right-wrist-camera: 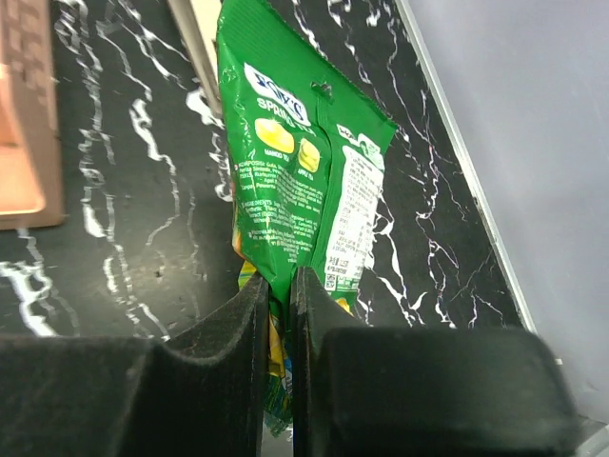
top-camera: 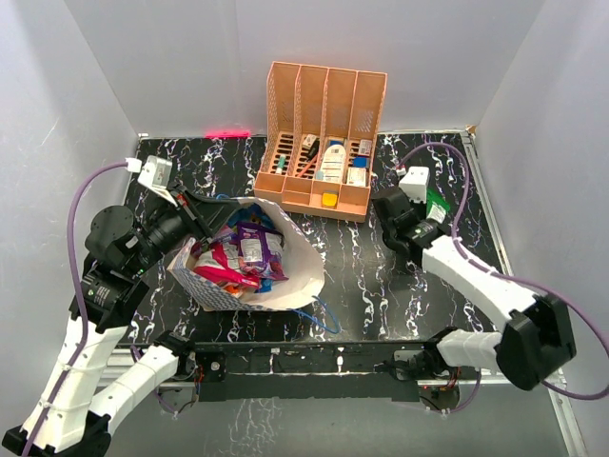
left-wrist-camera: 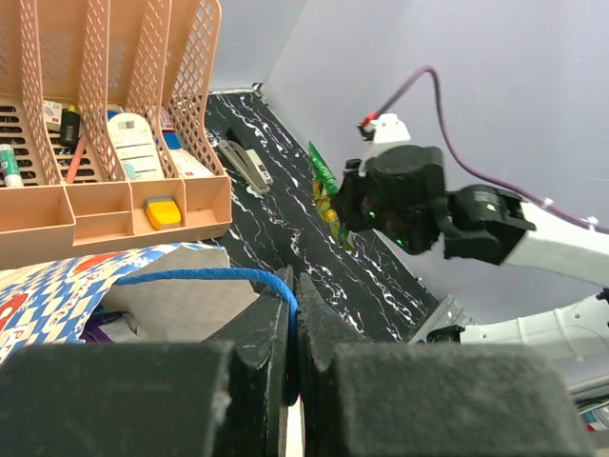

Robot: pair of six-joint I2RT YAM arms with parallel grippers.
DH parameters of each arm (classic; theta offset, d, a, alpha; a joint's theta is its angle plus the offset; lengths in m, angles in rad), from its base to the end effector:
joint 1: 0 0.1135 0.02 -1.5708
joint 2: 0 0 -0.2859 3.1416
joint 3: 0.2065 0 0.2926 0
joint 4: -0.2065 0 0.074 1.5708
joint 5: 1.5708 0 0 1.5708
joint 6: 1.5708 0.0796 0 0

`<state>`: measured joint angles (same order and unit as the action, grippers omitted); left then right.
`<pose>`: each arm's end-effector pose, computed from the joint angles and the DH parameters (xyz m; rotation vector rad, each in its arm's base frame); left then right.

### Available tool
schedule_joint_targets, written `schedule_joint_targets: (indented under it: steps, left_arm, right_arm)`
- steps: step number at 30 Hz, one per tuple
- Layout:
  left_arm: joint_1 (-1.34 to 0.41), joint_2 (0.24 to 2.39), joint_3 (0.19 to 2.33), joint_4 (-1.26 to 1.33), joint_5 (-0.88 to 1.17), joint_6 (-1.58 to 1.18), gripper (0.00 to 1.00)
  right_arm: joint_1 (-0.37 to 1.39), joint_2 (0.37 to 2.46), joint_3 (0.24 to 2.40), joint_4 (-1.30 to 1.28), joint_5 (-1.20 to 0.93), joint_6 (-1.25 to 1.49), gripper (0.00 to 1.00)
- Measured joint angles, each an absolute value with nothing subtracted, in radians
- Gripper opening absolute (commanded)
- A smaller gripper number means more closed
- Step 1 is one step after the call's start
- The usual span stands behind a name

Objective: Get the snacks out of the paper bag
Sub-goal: Place the snack at the center of the board, then take out the snack from the paper bag.

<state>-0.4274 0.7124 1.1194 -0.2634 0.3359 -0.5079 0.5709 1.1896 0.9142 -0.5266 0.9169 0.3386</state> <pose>0.1625 -0.1028 0.4902 0.2310 1.4968 -0.9988 0.2787 0.1039 0.2707 0.1670 2.0593 -0.5383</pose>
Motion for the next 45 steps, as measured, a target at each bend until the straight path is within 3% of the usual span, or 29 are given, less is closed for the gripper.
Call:
schedule_joint_targets:
  steps: [4, 10, 13, 15, 20, 24, 30, 38, 41, 45]
  left_arm:
    - [-0.427, 0.712, 1.120, -0.263, 0.354, -0.506, 0.00]
    - [-0.427, 0.719, 1.122, -0.262, 0.391, -0.503, 0.00]
    - [-0.427, 0.730, 1.126, -0.252, 0.427, -0.496, 0.00]
    - [-0.427, 0.738, 1.126, -0.229, 0.471, -0.496, 0.00]
    - [-0.428, 0.750, 1.092, -0.130, 0.612, -0.519, 0.00]
    - [-0.427, 0.749, 1.063, -0.086, 0.700, -0.532, 0.00]
    - [-0.427, 0.735, 1.045, -0.078, 0.768, -0.525, 0.00]
    - [-0.427, 0.718, 1.034, -0.078, 0.783, -0.516, 0.00]
    - [-0.427, 0.719, 1.034, -0.081, 0.778, -0.512, 0.00]
    - [-0.427, 0.719, 1.034, -0.090, 0.758, -0.498, 0.00]
  right_arm:
    - [0.461, 1.296, 0.912, -0.484, 0.824, 0.297, 0.07]
    - [0.438, 1.450, 0.912, -0.385, 0.739, 0.261, 0.10]
    - [0.438, 1.520, 0.912, -0.343, 0.679, 0.257, 0.38]
    - [0.438, 1.549, 0.912, -0.316, 0.619, 0.256, 0.51]
    - [0.438, 1.514, 0.911, -0.282, 0.468, 0.252, 0.74]
    - [0.438, 1.355, 0.877, -0.264, 0.344, 0.260, 0.83]
    - [0.437, 1.070, 0.842, -0.254, 0.095, 0.239, 0.85]
    - [0.480, 0.809, 0.738, -0.098, -0.421, 0.192, 0.86]
    - [0.636, 0.821, 0.736, -0.037, -0.468, 0.209, 0.83]
    - [0.949, 0.904, 0.750, -0.010, -0.351, 0.208, 0.77]
